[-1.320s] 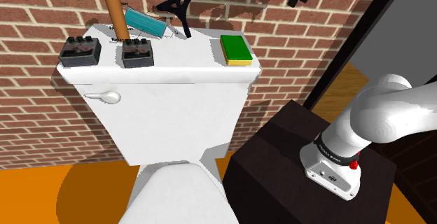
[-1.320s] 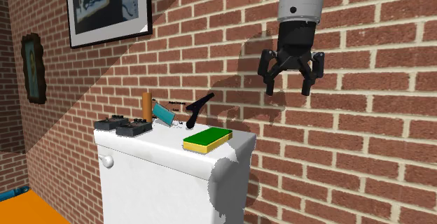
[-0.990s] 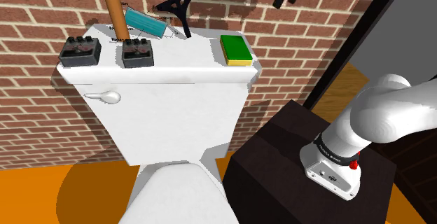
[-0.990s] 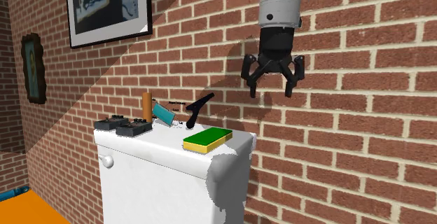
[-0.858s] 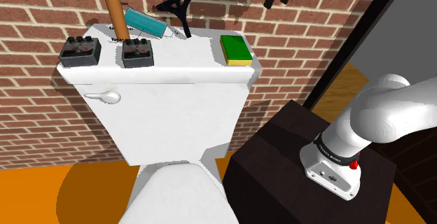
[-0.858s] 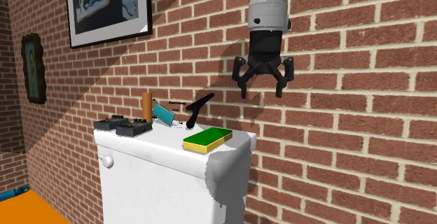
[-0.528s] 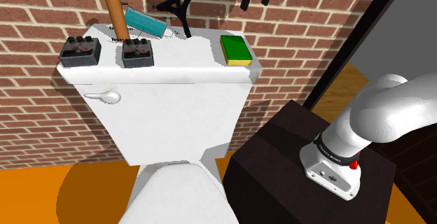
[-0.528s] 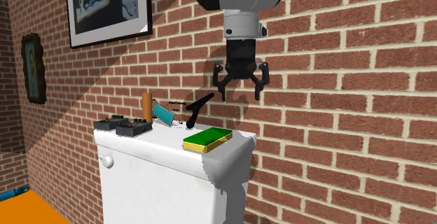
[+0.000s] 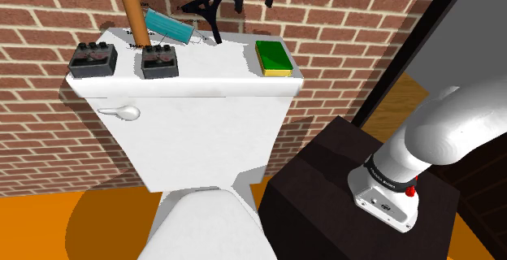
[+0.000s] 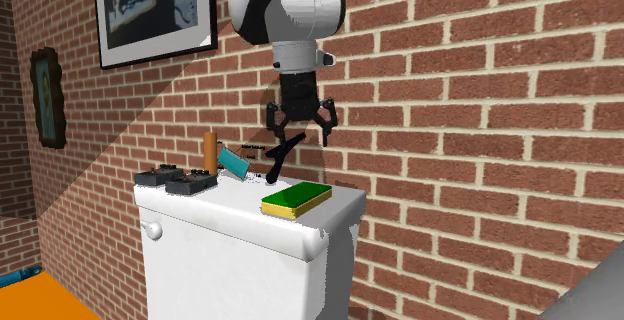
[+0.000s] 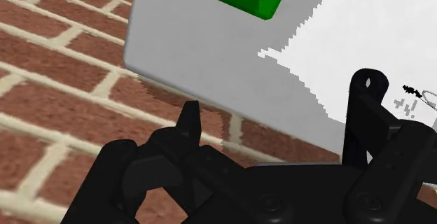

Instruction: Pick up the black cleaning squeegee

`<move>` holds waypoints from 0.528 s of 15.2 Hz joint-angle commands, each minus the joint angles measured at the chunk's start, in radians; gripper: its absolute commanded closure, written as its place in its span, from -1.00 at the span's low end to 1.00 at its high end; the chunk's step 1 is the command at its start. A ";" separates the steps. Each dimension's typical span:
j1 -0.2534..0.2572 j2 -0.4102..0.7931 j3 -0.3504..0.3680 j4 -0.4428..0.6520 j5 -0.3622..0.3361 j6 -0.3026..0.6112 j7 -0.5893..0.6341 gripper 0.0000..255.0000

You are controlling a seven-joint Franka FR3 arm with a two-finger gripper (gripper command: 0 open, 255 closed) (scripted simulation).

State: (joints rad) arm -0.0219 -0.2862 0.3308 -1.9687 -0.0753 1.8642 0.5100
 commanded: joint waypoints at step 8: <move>0.027 0.368 0.120 0.347 -0.223 -0.048 0.307 -1.00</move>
State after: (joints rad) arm -0.0016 0.0458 0.4452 -1.6528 -0.2755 1.8211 0.7928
